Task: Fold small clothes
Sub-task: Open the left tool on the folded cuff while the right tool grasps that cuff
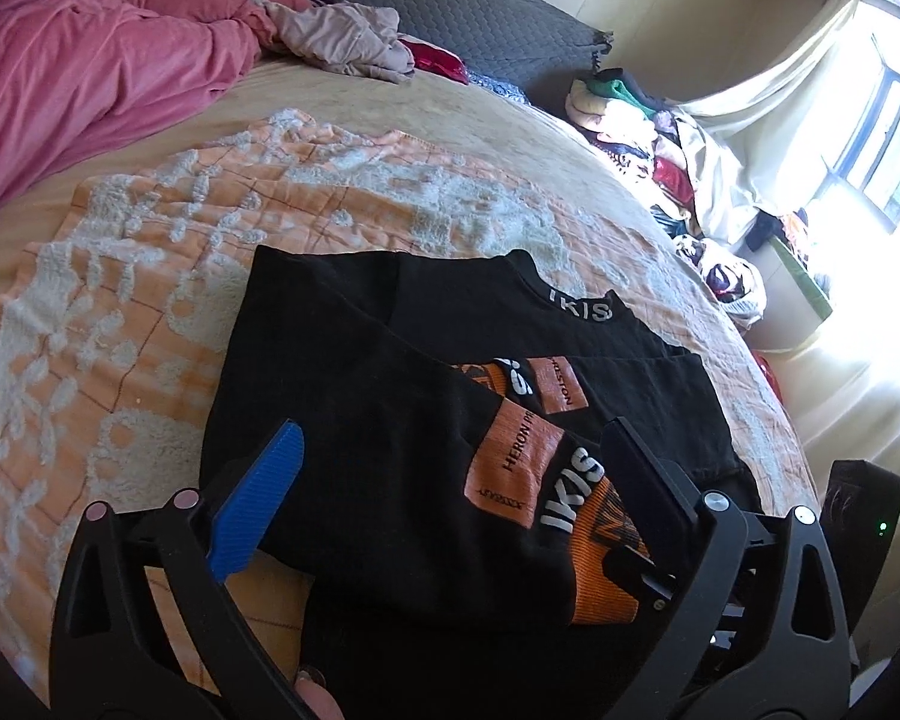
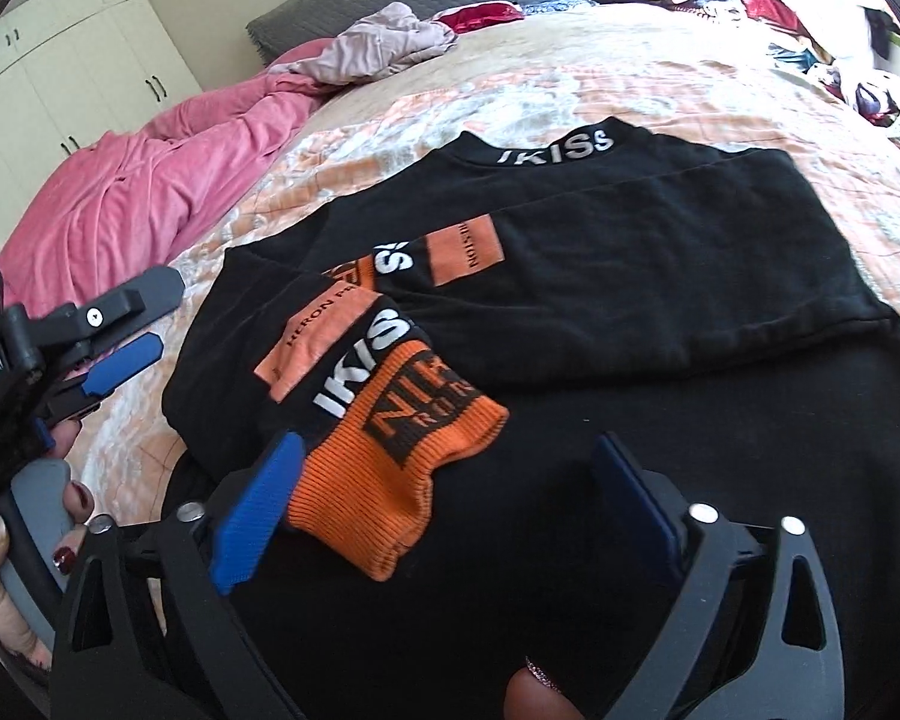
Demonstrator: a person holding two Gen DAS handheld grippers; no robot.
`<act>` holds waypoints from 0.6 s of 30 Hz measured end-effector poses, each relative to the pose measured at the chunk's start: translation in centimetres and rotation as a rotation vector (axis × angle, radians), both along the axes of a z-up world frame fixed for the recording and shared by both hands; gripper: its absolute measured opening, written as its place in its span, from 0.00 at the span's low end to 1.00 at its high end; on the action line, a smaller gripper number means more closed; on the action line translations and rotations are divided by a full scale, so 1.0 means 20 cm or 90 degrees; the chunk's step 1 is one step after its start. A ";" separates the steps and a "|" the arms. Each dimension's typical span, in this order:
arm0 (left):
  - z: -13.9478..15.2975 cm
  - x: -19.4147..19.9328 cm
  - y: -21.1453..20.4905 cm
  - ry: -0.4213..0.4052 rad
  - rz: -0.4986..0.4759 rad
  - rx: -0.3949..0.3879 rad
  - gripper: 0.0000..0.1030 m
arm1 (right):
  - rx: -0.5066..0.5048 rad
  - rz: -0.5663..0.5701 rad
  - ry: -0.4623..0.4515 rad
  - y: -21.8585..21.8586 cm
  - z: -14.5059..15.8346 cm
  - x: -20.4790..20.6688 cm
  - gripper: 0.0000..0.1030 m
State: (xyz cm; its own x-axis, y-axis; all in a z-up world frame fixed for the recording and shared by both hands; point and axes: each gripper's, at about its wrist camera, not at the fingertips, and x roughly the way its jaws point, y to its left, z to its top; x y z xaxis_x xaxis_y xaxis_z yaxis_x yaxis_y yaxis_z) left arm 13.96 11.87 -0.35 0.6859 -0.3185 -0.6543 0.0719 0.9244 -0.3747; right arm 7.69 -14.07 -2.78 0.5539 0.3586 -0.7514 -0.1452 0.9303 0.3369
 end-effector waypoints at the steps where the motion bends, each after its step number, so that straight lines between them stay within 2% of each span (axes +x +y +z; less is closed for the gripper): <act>1: 0.00 0.00 0.02 0.001 0.005 -0.003 0.91 | 0.001 -0.002 0.000 0.01 0.00 0.01 0.74; 2: 0.00 0.00 0.03 0.003 0.012 -0.003 0.91 | 0.007 -0.001 0.001 0.01 -0.01 0.01 0.67; 3: 0.00 0.01 0.04 0.004 0.016 -0.004 0.91 | 0.016 0.003 0.002 0.02 -0.01 0.02 0.56; 5: 0.00 0.01 0.07 0.005 0.026 -0.010 0.91 | 0.016 0.008 0.002 0.04 -0.01 0.03 0.46; 8: 0.00 0.01 0.10 0.007 0.037 -0.015 0.91 | 0.010 0.037 -0.015 0.08 0.02 0.03 0.20; 9: -0.01 0.01 0.11 0.008 0.041 -0.016 0.91 | 0.008 0.045 -0.021 0.10 0.04 0.04 0.17; 18: 0.01 0.01 0.20 0.006 0.069 -0.028 0.91 | -0.019 0.100 -0.107 0.16 0.27 0.07 0.13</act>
